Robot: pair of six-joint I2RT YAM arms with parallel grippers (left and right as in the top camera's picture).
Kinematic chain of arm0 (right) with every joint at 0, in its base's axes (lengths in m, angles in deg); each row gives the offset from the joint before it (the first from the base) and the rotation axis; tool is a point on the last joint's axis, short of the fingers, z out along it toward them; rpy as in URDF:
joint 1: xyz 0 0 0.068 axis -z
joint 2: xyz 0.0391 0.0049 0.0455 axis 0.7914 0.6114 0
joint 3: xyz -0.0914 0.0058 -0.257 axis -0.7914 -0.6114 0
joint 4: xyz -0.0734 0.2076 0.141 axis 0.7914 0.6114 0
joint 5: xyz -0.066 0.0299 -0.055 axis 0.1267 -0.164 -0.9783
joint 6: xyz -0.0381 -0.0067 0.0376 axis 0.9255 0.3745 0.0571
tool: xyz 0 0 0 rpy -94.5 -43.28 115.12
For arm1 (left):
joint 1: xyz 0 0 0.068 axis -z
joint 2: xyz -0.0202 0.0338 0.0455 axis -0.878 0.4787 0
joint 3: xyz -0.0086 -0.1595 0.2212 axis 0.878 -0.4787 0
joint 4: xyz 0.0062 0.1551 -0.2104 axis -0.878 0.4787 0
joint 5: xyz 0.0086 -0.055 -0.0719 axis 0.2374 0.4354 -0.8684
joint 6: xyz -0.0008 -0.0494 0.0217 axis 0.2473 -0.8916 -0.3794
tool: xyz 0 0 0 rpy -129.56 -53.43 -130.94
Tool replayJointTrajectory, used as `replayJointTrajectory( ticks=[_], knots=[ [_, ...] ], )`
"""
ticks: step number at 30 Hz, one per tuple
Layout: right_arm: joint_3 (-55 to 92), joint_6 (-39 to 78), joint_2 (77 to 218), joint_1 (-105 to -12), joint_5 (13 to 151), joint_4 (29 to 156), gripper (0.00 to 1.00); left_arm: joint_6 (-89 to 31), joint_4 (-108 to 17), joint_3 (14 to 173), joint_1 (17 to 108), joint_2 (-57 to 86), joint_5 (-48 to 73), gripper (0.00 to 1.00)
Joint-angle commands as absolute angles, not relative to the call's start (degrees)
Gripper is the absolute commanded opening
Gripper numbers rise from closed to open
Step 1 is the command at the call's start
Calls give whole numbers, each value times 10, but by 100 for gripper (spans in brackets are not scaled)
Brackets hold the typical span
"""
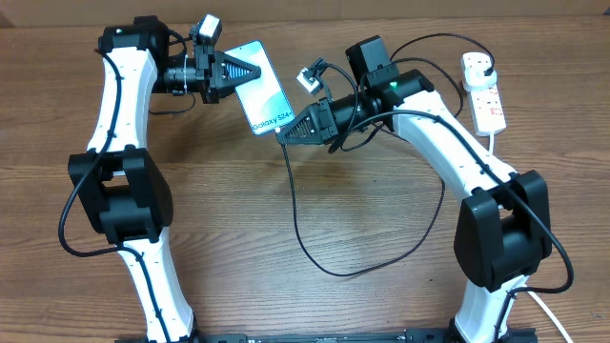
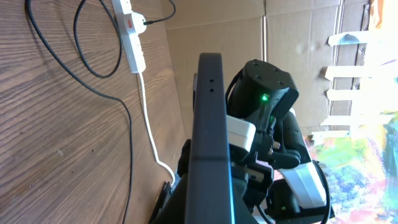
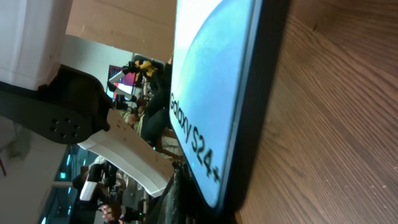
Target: Plug charger to phone and switch on socket
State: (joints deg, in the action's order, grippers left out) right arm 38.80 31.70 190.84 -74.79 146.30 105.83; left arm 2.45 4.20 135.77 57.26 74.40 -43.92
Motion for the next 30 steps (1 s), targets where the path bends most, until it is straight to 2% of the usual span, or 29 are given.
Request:
replayJointTrajectory(
  ticks=[1,30],
  knots=[
    [386,317,1918,-737,1479,1057,4,35,44,1370,572,742,-468,4],
    [386,317,1925,-749,1479,1054,4,35,42,1370,572,742,-485,4]
  ],
)
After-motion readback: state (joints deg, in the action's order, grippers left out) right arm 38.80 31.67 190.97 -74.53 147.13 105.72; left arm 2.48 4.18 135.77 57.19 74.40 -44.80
